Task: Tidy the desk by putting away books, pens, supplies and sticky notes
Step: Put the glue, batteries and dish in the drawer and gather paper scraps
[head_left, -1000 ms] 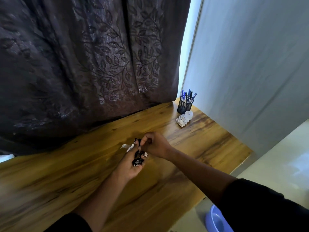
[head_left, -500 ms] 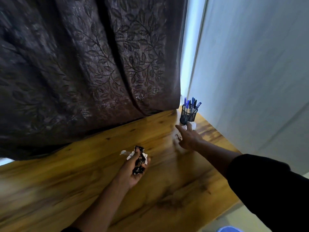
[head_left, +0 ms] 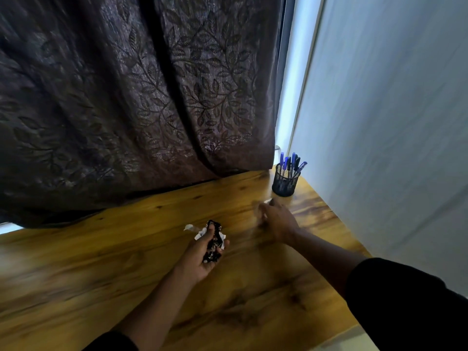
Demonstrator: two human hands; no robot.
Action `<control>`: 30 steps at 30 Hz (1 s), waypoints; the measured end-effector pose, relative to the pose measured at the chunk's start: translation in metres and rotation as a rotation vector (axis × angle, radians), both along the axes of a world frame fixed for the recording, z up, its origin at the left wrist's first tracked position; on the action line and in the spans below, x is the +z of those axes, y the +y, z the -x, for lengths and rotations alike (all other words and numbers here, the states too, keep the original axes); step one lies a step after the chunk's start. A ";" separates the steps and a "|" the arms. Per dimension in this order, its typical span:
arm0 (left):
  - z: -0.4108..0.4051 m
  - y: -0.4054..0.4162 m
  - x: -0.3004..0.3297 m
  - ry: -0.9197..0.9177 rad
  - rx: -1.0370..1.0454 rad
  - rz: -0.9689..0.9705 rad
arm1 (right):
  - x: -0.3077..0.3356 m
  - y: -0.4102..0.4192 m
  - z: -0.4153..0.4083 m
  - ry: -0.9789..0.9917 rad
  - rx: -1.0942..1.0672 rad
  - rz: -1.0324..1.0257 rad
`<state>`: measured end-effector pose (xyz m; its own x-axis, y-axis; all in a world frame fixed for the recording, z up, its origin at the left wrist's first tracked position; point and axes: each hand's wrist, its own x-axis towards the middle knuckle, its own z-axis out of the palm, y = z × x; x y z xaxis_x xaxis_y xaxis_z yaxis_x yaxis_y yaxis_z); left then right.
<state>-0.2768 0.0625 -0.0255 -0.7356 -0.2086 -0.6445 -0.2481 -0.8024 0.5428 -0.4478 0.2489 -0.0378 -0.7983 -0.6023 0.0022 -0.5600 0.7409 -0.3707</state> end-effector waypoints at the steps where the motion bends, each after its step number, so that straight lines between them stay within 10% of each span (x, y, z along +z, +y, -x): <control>1: 0.001 0.002 -0.002 -0.017 0.005 0.023 | 0.003 -0.005 -0.006 -0.029 0.044 0.067; 9: 0.006 0.014 -0.004 -0.025 0.027 0.135 | 0.045 -0.048 -0.084 -0.283 0.222 0.645; 30: -0.062 0.022 0.017 0.143 -0.158 0.101 | 0.032 -0.060 -0.202 -0.051 0.007 0.393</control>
<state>-0.2146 0.0843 -0.0081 -0.8467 -0.1416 -0.5129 -0.2813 -0.6991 0.6574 -0.2458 0.1889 -0.0055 -0.7990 -0.5692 0.1941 -0.5383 0.5330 -0.6527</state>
